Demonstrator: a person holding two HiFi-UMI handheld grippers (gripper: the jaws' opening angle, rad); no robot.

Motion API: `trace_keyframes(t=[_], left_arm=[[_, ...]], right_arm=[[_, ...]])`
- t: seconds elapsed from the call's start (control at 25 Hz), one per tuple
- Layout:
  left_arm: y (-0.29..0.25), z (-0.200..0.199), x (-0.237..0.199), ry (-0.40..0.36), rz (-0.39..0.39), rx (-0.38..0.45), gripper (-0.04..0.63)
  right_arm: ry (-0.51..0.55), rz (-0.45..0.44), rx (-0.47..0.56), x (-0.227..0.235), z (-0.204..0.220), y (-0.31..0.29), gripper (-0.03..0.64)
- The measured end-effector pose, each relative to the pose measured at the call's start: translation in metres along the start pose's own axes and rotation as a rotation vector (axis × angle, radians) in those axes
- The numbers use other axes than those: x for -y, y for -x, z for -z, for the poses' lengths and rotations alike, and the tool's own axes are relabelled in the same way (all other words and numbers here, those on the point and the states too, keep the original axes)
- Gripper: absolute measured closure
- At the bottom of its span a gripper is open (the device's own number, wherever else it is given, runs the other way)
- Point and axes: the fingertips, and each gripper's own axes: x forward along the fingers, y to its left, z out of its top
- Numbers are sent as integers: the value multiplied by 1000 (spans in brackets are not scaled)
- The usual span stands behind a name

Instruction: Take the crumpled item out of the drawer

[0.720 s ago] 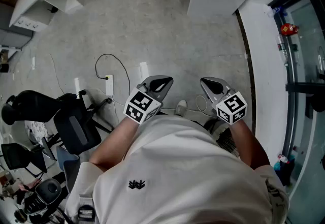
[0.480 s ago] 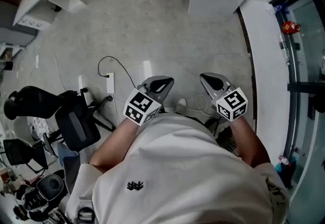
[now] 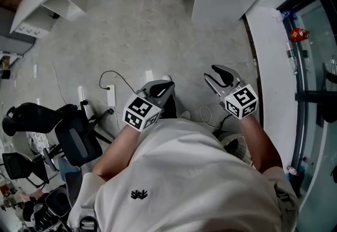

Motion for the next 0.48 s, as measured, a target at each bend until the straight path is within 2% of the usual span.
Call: trace_keyframes(t=[0.16,0.48], left_arm=[[-20,-25,-40,-13,32,12,589],[-31,-85,-133,-31,50,66,589]], right_arm=[[4,61,7,41,-28,-28,374],[37,75,-36,100,-84,-115,357]])
